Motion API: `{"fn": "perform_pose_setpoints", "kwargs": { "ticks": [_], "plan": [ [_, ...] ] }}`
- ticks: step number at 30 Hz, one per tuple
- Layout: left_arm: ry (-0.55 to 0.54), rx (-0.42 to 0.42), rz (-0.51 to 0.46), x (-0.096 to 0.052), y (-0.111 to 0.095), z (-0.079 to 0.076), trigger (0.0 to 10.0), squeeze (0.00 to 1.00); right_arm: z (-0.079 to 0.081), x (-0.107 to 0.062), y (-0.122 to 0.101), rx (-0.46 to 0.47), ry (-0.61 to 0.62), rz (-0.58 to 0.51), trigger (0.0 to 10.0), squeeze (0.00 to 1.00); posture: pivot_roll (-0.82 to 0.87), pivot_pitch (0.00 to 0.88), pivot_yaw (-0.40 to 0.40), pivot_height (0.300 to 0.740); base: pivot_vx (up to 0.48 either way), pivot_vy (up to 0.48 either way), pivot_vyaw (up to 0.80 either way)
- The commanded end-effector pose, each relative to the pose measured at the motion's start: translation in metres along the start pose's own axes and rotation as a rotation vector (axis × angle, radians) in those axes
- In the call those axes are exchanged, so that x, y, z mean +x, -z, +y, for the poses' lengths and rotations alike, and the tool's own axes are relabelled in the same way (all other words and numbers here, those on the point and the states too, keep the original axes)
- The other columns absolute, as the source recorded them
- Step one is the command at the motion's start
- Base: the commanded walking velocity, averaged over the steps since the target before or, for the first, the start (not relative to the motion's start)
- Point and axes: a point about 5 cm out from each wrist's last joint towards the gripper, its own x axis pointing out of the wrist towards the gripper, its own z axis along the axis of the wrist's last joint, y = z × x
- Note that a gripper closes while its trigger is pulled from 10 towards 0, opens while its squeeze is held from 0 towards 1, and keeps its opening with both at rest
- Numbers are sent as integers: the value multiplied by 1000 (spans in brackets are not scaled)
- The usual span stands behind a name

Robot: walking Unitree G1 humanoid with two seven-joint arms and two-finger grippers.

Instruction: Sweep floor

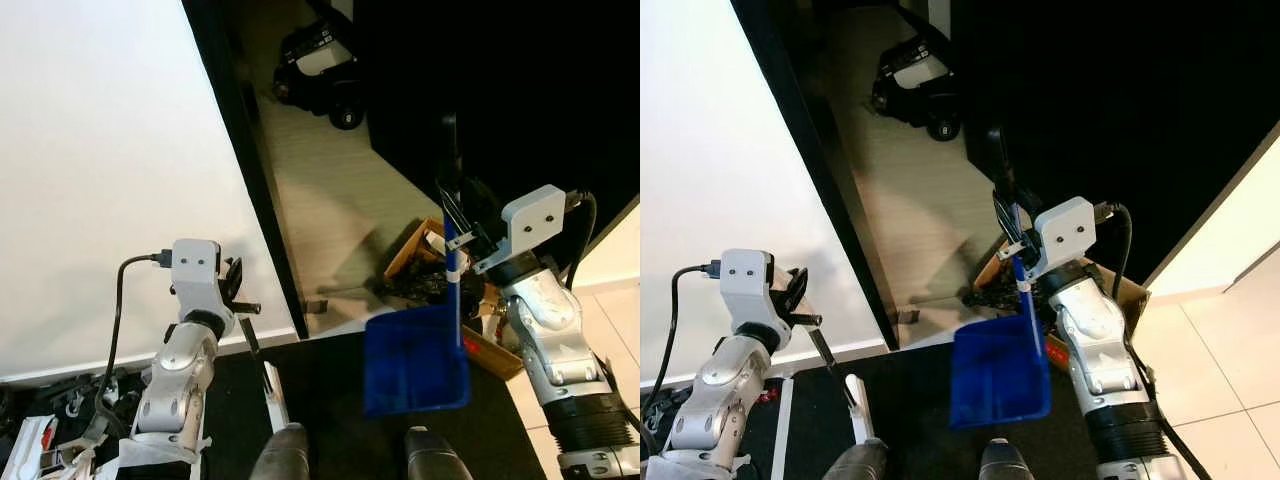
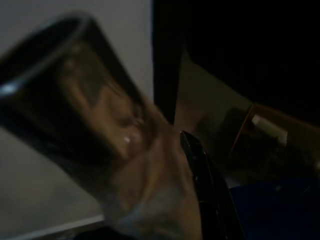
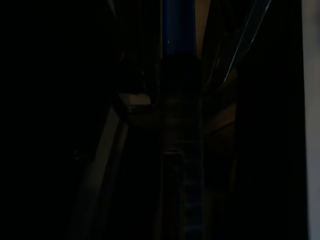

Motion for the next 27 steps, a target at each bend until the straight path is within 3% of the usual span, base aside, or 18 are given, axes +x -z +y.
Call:
{"fn": "perform_pose_setpoints", "kwargs": {
  "ticks": [1, 11, 13, 27],
  "plan": [
    [-9, -33, -8, -3, -3, -3, 10000, 0, -2, 11, -17, 31, 17, -76, 10000, 0, 61, 52, 30, 740, 0, 0, 0],
    [-35, -91, -4, -11, 0, -9, 10000, 0, 26, -5, 29, 122, -12, 104, 10000, 0, 91, 63, 28, 740, 0, 0, 0],
    [-35, -88, 11, -14, 2, -11, 10000, 0, 40, -11, 41, 153, -41, 164, 10000, 0, 99, 66, 30, 740, 0, 480, 0],
    [-44, -80, 23, -17, 3, -10, 10000, 0, 51, -19, 55, 164, -64, 212, 10000, 0, 109, 67, 29, 740, 0, 480, 0]
  ]
}}
